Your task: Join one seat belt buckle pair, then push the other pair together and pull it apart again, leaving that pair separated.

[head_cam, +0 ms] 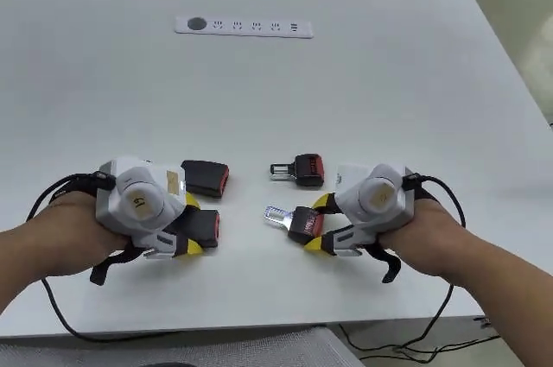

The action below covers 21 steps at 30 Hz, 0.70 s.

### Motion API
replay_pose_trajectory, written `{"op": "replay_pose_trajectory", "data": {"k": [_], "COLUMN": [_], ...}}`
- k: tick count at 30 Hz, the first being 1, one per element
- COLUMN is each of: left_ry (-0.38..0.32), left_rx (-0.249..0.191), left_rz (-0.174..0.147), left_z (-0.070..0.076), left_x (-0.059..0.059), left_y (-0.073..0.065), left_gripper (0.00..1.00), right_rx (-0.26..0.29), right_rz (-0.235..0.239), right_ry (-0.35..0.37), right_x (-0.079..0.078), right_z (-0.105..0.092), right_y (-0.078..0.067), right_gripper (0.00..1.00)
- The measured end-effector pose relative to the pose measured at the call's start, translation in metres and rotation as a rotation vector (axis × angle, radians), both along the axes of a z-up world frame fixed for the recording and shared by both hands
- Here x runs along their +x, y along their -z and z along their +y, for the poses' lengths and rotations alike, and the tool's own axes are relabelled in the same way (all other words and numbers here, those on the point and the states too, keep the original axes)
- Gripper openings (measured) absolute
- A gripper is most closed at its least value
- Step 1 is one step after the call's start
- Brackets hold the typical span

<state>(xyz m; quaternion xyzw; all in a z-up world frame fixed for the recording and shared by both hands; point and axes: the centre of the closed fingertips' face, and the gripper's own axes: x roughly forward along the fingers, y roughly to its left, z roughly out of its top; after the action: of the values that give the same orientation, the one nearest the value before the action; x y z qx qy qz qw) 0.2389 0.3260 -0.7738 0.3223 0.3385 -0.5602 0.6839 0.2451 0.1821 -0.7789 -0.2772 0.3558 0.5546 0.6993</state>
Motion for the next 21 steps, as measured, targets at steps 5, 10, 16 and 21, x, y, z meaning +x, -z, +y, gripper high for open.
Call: {"op": "replay_pose_trajectory", "data": {"k": [5, 10, 16, 21], "left_ry": [0.007, 0.005, 0.003, -0.009], "left_rx": [0.003, 0.006, 0.010, 0.005], "left_rz": [-0.004, 0.002, 0.010, 0.013], "left_z": [0.0018, 0.0022, 0.0005, 0.0007], "left_x": [0.0015, 0.0018, 0.0006, 0.0010], "left_y": [0.0016, 0.0018, -0.0005, -0.0008], "left_gripper": [0.37, 0.37, 0.36, 0.37], "right_rx": [-0.015, -0.040, -0.070, -0.079], "right_rz": [0.000, 0.007, 0.010, 0.016], "right_ry": [-0.051, -0.114, -0.109, -0.046], "right_x": [0.0006, -0.0006, 0.0013, 0.0014], "right_z": [0.0012, 0.0035, 0.0046, 0.0077], "right_y": [0.0009, -0.0013, 0.0019, 0.0024], "right_gripper": [0.32, 0.32, 0.33, 0.36]}}
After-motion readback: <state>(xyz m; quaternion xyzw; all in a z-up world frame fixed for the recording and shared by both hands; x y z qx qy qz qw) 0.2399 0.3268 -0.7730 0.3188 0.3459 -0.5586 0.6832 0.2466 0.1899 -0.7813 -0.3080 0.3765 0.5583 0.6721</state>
